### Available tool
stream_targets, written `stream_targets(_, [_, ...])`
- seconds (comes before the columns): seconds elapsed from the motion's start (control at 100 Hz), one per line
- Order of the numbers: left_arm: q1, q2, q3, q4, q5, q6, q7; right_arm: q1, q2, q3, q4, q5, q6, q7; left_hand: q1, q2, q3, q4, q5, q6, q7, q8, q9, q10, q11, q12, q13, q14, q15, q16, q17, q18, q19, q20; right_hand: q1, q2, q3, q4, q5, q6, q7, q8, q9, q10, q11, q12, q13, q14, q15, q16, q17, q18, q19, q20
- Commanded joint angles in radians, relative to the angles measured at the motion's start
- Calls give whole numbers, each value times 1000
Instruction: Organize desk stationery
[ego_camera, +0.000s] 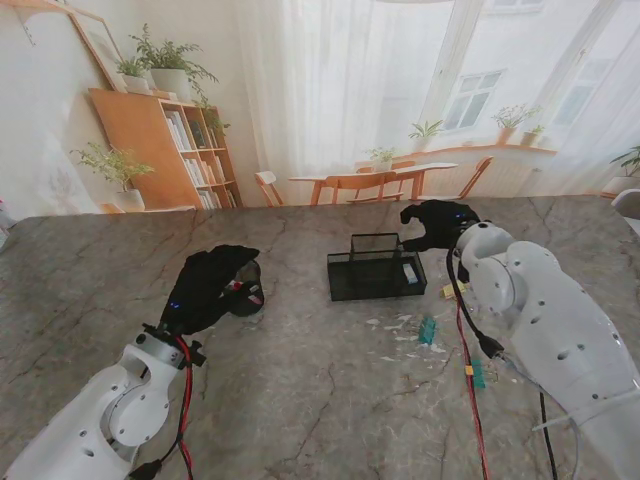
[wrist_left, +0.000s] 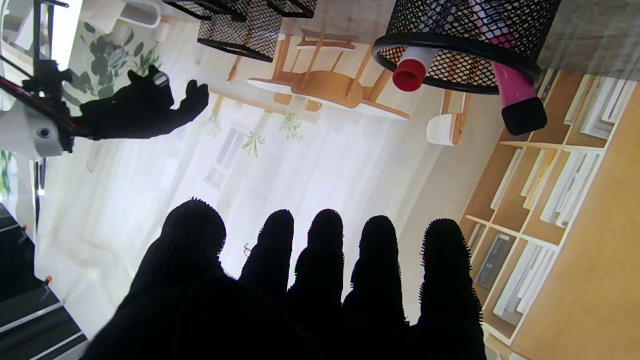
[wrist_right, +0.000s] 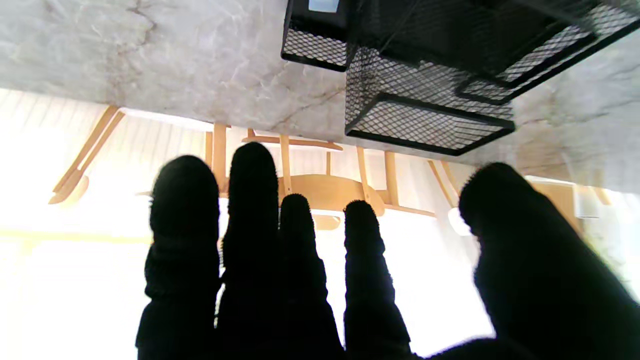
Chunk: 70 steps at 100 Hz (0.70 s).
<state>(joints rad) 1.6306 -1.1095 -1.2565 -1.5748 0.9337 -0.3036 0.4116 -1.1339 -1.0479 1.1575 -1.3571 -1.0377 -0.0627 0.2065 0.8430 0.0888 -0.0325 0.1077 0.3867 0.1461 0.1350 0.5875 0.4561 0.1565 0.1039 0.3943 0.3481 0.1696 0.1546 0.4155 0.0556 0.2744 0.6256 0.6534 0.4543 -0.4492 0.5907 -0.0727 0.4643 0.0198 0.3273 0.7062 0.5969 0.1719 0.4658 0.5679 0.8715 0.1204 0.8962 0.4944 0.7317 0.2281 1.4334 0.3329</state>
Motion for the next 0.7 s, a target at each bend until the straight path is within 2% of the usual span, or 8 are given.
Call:
stream_targets(0.0, [7,-3,0,-3,-1,-6,6,-40,23,21,-37,2,-18,18,16,57,-13,-157,13,-6,10,8,9,-24,-4,3,24,-24,7,0,-13,-7,-13,-11,-42,42,-33,28,-50,24,-26,12,-37,25,-47,0,-60,43,-21,18,-79,67,-6,31])
stream_targets(0.03, [8,-3,-1,-4,-1,-7,8,-66,25,46,-63,-1,-35,31,17,57,-13,-157,14,-6,10,8,9,-25,-3,3,24,-24,7,0,-13,-6,-14,-11,-60,52,-39,27,-53,27,-41,21,-41,28,-73,12,-100,63,-48,32,-157,92,-47,68])
stream_targets(0.11, [12,-4,-3,-6,-2,-10,13,-142,30,113,-136,-8,-77,67,16,58,-13,-157,14,-6,10,8,8,-25,-4,3,24,-24,7,0,-13,-6,-14,-11,-98,74,-44,23,-67,46,-58,22,-64,38,-122,8,-226,111,-181,-1,-373,162,-144,83])
stream_targets(0.17, [14,-5,-5,-8,-3,-12,16,-202,34,162,-188,-11,-108,99,15,58,-14,-157,14,-7,10,8,9,-26,-4,3,25,-24,7,0,-13,-6,-14,-11,-121,87,-46,20,-80,66,-75,19,-83,45,-166,0,-328,121,-290,-30,-509,162,-200,81])
stream_targets(0.27, [16,-6,-6,-9,-6,-15,20,-304,41,239,-259,-15,-168,146,15,58,-14,-157,14,-7,10,9,9,-25,-3,3,25,-25,7,0,-14,-5,-14,-10,-162,117,-52,15,-119,92,-116,9,-130,62,-265,-30,-439,125,-471,-83,-648,143,-292,47])
stream_targets(0.48, [17,-7,-3,-9,-10,-23,25,-477,52,362,-351,-23,-266,215,14,57,-13,-157,15,-6,10,9,10,-23,-3,3,26,-22,7,1,-13,-5,-15,-10,-194,158,-69,12,-236,110,-200,-19,-243,72,-375,-84,-550,84,-678,-145,-760,88,-432,-13])
stream_targets(0.55, [18,-8,-2,-9,-11,-25,27,-522,54,397,-363,-49,-305,213,14,58,-13,-157,15,-7,10,9,9,-26,-4,3,24,-24,7,0,-13,-6,-15,-10,-186,157,-69,14,-270,109,-218,-23,-269,72,-386,-93,-569,80,-704,-150,-774,69,-455,-21])
stream_targets(0.69, [18,-8,1,-10,-10,-27,29,-596,57,449,-379,-120,-354,205,17,59,-12,-157,15,-7,11,9,11,-25,-3,3,26,-24,7,1,-13,-6,-15,-9,-174,136,-61,20,-362,176,-231,23,-319,92,-367,-83,-580,87,-727,-134,-778,59,-471,-17])
